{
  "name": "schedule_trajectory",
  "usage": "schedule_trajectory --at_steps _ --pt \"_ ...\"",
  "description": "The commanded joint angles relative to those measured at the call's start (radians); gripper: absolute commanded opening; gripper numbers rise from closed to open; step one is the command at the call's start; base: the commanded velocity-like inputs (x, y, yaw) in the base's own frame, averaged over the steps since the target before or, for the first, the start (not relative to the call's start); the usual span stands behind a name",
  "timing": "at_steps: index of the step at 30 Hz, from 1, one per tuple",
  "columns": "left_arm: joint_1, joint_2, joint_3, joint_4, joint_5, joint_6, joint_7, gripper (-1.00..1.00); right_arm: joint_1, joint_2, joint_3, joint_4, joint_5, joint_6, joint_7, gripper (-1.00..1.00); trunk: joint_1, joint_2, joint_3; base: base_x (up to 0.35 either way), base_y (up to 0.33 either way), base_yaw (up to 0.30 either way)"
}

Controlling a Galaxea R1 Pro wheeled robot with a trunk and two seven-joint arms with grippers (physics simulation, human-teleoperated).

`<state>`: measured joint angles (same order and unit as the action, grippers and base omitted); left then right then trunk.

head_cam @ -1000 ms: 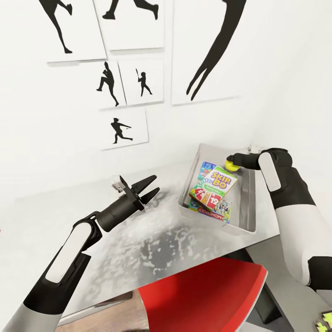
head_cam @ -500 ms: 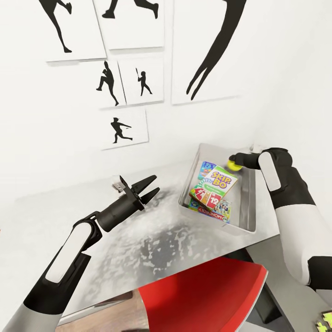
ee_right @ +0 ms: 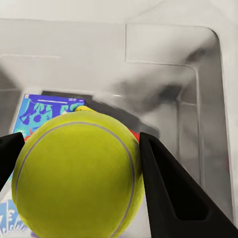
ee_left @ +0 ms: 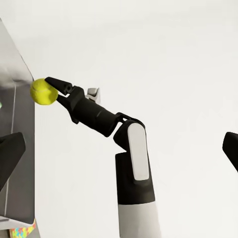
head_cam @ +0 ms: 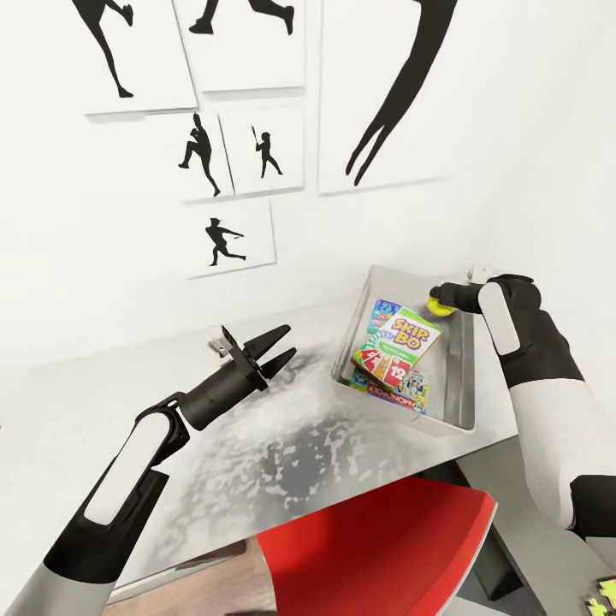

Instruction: Put all the toys in the child's room - the three board games (two on the bed and one on the table), the two jigsaw puzzles on the table, and the tennis ball on the table - inside the toy box on the table in the child's room.

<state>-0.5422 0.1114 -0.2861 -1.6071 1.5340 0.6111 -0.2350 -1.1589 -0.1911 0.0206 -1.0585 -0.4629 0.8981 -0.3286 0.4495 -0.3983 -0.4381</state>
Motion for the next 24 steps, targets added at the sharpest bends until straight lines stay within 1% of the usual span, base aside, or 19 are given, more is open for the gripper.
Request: schedule_trajectory --at_steps 1,8,16,24 --pt "-0.001 0.001 -0.001 0.0 0.005 0.002 -0.001 1.0 -0.001 -0.001 0.002 0.0 -0.013 0.0 -0.015 -1.0 0.001 -0.002 -0.002 0.0 0.0 0.0" --pt "-0.002 0.001 -0.001 0.0 0.005 0.002 -0.001 1.0 -0.001 -0.001 0.002 0.002 -0.013 -0.015 -0.019 -1.0 0.001 -0.002 -0.002 0.0 0.0 0.0" --pt "-0.002 0.001 -0.001 0.0 0.005 0.002 -0.001 1.0 -0.001 -0.001 0.003 0.004 -0.013 -0.037 -0.047 -1.0 0.001 -0.002 -0.002 0.0 0.0 0.0" --pt "-0.002 0.001 -0.001 0.0 0.005 0.002 -0.001 1.0 -0.001 0.0 0.003 0.009 -0.013 -0.055 -0.057 -1.0 0.001 -0.002 -0.003 0.0 0.0 0.0"
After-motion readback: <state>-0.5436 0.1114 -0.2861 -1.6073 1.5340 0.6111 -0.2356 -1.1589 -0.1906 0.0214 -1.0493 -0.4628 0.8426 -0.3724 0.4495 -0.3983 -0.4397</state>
